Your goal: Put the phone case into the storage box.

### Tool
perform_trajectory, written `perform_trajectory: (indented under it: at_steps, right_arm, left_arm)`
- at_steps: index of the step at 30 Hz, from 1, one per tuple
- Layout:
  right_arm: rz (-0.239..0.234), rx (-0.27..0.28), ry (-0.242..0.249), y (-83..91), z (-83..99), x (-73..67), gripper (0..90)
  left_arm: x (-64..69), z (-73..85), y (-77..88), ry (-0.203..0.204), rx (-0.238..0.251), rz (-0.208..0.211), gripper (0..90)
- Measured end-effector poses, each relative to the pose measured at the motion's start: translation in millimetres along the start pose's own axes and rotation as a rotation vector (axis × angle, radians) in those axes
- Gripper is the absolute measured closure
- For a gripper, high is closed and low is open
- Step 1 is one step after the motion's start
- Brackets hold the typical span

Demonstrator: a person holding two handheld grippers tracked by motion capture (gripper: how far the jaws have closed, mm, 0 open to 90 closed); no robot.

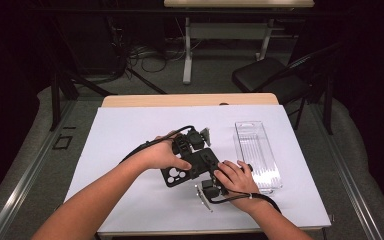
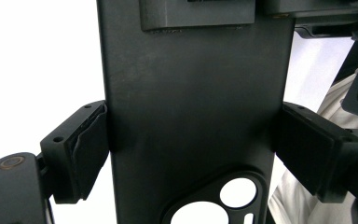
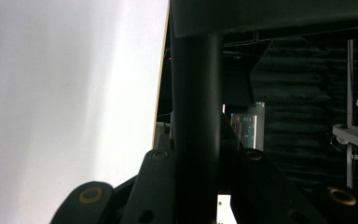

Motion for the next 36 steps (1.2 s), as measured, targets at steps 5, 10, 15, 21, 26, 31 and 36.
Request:
perform_trajectory:
  at_steps: [5,10,15,21,26,31,36]
  right_arm:
    - [0.024,0.002,-0.016,-0.6,0.7,-1.2,85.0]
    - [0.047,0.008,-0.027,-0.3,1.1,-3.1,86.2]
    - [0.064,0.003,-0.029,-0.6,1.6,-3.3,86.8]
    - [0.076,0.007,-0.016,-1.2,1.4,-4.4,87.1]
    - [0.086,0.009,-0.033,-2.2,0.3,-6.6,87.3]
    - [0.093,0.005,-0.034,-1.8,0.5,-6.3,87.4]
    - [0.09,0.006,-0.036,-1.4,1.3,-5.1,87.6]
  left_arm:
    - [-0.5,-0.1,0.5,0.006,0.004,0.008,14.0]
    - [-1.2,0.3,0.8,0.007,0.003,0.014,13.9]
    - [-1.3,0.4,1.0,0.021,0.01,0.021,13.9]
    - [-1.9,0.7,0.9,0.021,0.012,0.021,13.8]
    - [-3.2,1.4,0.8,0.021,0.001,0.022,13.8]
    - [-2.8,1.4,1.4,0.02,0.01,0.025,13.7]
    - [-2.0,1.3,2.2,0.024,0.02,0.024,13.5]
Point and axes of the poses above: each handheld gripper's, and its own axes: y roughly backward along the jaws, z roughly out of its underside, x roughly to its right, the point moved 3 cm from there along -y, roughly forward along the jaws, and after that the axes turned 8 degrees about z, right-handed, at the moved point
